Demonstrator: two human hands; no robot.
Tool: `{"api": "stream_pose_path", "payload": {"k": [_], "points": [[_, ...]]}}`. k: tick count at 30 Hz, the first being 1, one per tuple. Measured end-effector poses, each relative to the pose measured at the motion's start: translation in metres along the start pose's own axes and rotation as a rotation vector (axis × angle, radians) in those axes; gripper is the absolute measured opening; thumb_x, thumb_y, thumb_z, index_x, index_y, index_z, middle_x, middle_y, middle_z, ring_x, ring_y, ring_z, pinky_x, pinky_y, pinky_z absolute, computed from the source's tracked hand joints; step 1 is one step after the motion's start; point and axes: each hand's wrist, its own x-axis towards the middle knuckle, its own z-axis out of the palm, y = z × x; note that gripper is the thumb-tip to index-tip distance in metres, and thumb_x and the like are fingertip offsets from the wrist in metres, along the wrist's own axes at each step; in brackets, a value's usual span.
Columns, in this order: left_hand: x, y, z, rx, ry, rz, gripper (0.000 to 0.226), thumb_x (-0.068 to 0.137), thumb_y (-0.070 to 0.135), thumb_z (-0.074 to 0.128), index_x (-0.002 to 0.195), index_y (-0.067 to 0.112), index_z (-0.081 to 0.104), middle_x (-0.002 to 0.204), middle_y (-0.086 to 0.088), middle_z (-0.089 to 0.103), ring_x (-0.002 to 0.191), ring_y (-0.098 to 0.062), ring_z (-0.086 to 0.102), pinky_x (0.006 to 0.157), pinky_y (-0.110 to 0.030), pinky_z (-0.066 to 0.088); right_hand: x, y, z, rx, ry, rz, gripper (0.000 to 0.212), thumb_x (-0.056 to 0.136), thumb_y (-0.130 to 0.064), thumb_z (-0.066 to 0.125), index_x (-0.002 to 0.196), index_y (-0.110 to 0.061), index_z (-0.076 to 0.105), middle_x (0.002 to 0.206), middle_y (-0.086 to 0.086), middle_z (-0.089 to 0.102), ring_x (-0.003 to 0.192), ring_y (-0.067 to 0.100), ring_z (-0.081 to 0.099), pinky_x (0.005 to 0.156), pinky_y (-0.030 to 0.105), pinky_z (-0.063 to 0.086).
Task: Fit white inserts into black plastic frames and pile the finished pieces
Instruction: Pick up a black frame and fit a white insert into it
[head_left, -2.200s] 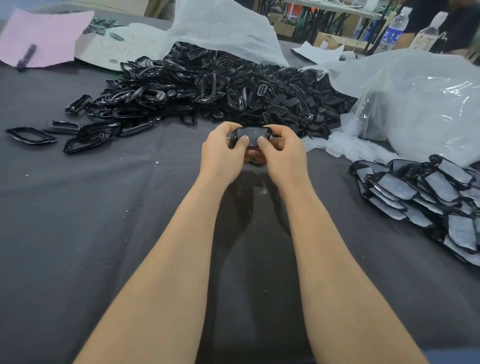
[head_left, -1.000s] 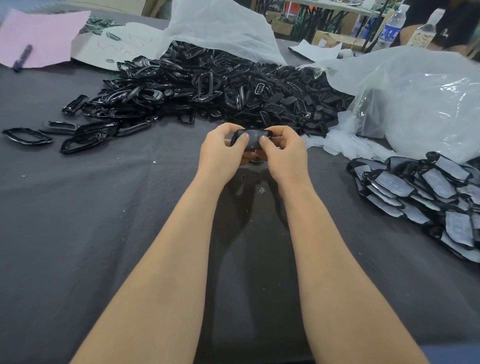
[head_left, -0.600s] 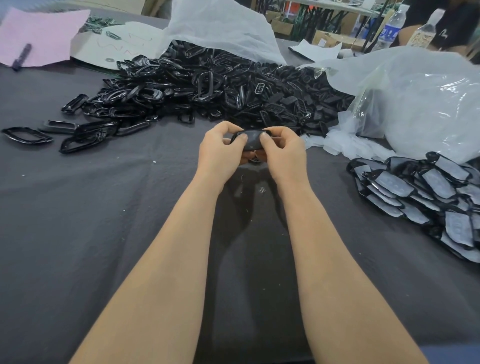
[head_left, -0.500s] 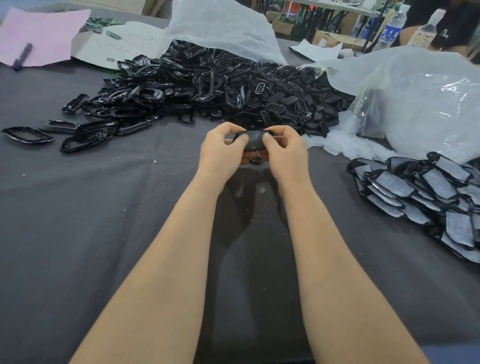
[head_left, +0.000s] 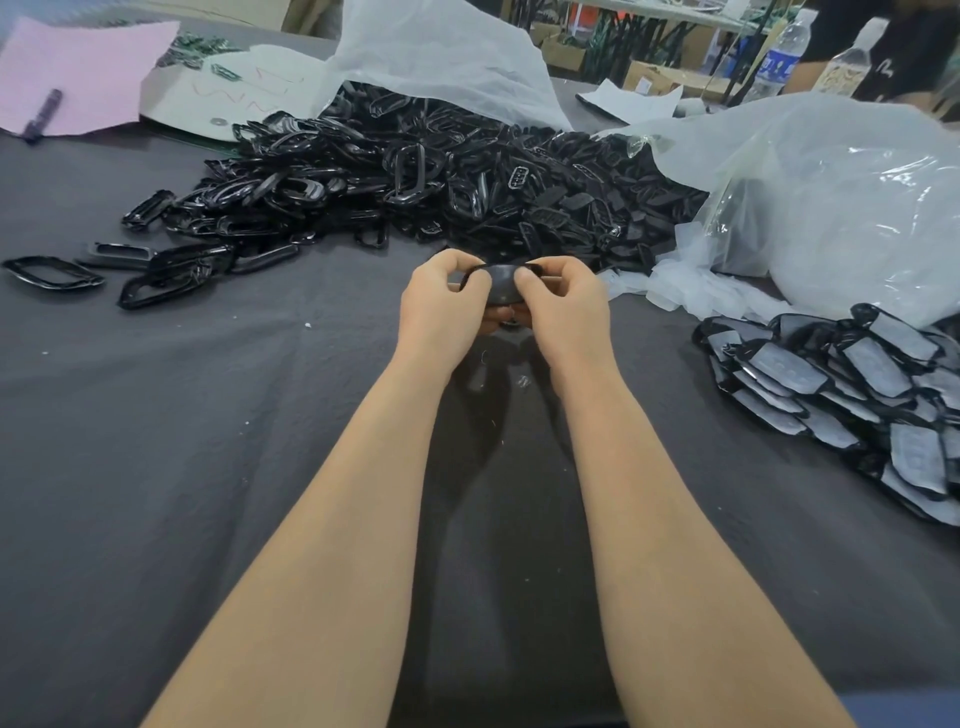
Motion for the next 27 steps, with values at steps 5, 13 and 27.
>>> {"api": "stream_pose_path", "payload": {"k": [5,13,27], "points": [[-0.0007,-0.0005,0.0,0.035,-0.016,0.043,0.009,0.094,0.017,0.058,0.086,0.023,0.059,0.094,-0.012,0.071,0.083,-0.024,0.072,0.074,-0.036,0.061,-0.0002,0.0008,-0.0012,0.012,0.002,0.0,0.016,0.087,-0.017,0.064,0.08,-0.027,0.054,0.089,0.001,0.065,0.091,0.021,0.065,0.086,0.041,0.055],[0.0,-0.0007,-0.0009,-0.004,-0.03,0.018,0.015,0.098,0.012,0.052,0.089,0.023,0.057,0.092,-0.01,0.071,0.071,-0.017,0.073,0.068,-0.028,0.06,0.0001,-0.0008,-0.0017,-0.008,0.025,0.02,0.02,0.094,-0.012,0.053,0.081,-0.027,0.058,0.094,0.005,0.068,0.095,0.025,0.066,0.088,0.047,0.054],[0.001,-0.0015,-0.0002,-0.042,-0.021,0.003,0.007,0.095,0.013,0.058,0.093,0.02,0.058,0.085,-0.001,0.07,0.067,-0.009,0.072,0.06,-0.02,0.056,-0.0013,0.0001,-0.0014,-0.102,0.003,-0.02,0.017,0.087,-0.016,0.066,0.098,-0.022,0.054,0.1,0.008,0.068,0.094,0.023,0.066,0.09,0.043,0.052]]}}
